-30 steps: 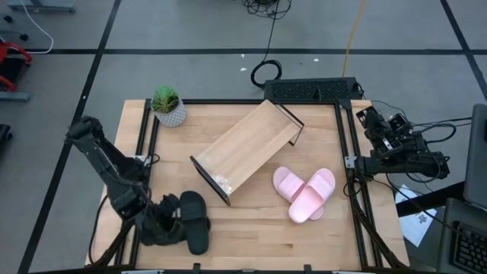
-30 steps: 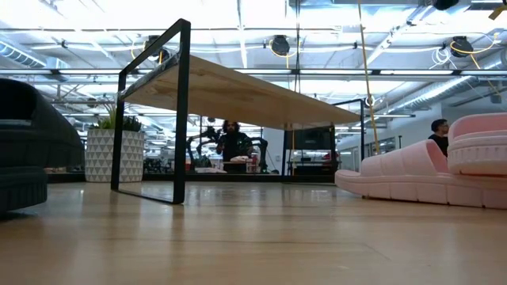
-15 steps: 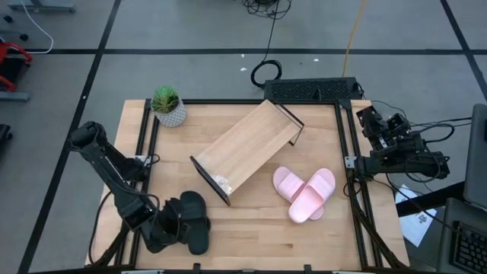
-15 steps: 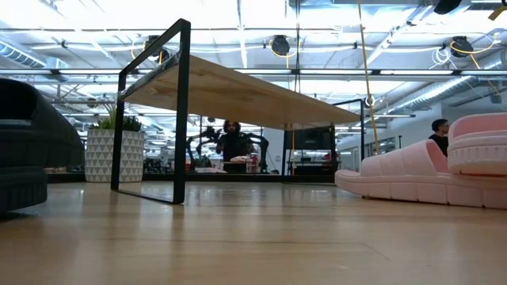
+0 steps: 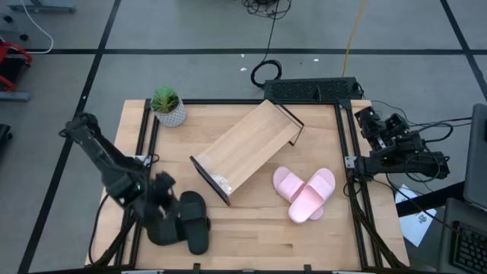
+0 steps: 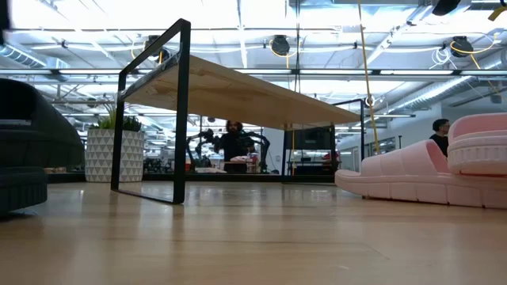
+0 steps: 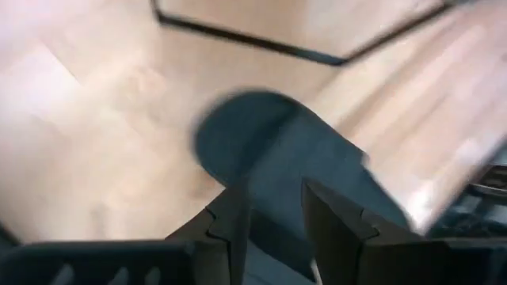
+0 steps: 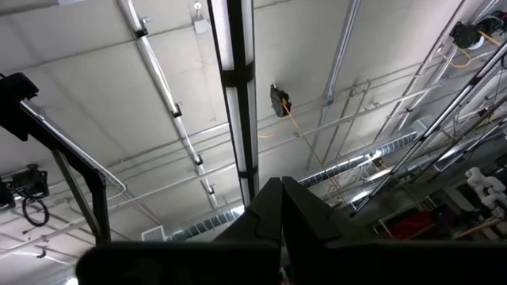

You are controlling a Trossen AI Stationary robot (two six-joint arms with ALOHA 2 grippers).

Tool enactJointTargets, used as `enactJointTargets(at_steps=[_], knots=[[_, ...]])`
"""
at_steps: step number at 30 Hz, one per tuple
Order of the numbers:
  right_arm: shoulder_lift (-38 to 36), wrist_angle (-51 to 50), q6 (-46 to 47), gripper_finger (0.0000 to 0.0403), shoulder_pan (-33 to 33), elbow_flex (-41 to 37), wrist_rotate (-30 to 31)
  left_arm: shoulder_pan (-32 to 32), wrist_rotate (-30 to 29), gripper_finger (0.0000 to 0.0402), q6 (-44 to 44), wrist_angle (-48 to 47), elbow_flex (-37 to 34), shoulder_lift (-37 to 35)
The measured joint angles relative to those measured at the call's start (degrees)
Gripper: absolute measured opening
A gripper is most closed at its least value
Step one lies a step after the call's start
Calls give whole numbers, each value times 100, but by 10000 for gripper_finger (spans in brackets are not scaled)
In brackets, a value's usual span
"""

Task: Pick and place slides into the shelf
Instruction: Put the top black slide on the shelf

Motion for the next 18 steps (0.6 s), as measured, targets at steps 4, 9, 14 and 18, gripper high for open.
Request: enactJointTargets(at_steps=[4,9,14,18], knots=[[0,-45,222,0,0,0,-1,807,263,113,1349,11,-81,-277],[0,-63,253,0,0,0,-2,1809,1357,113,2963,532,-368,-310],[0,-66,255,0,2,0,-4,2373,2312,113,4016,1208,-841,-346],[0,-66,255,0,2,0,-7,2646,2785,113,4284,1708,-1324,-450]])
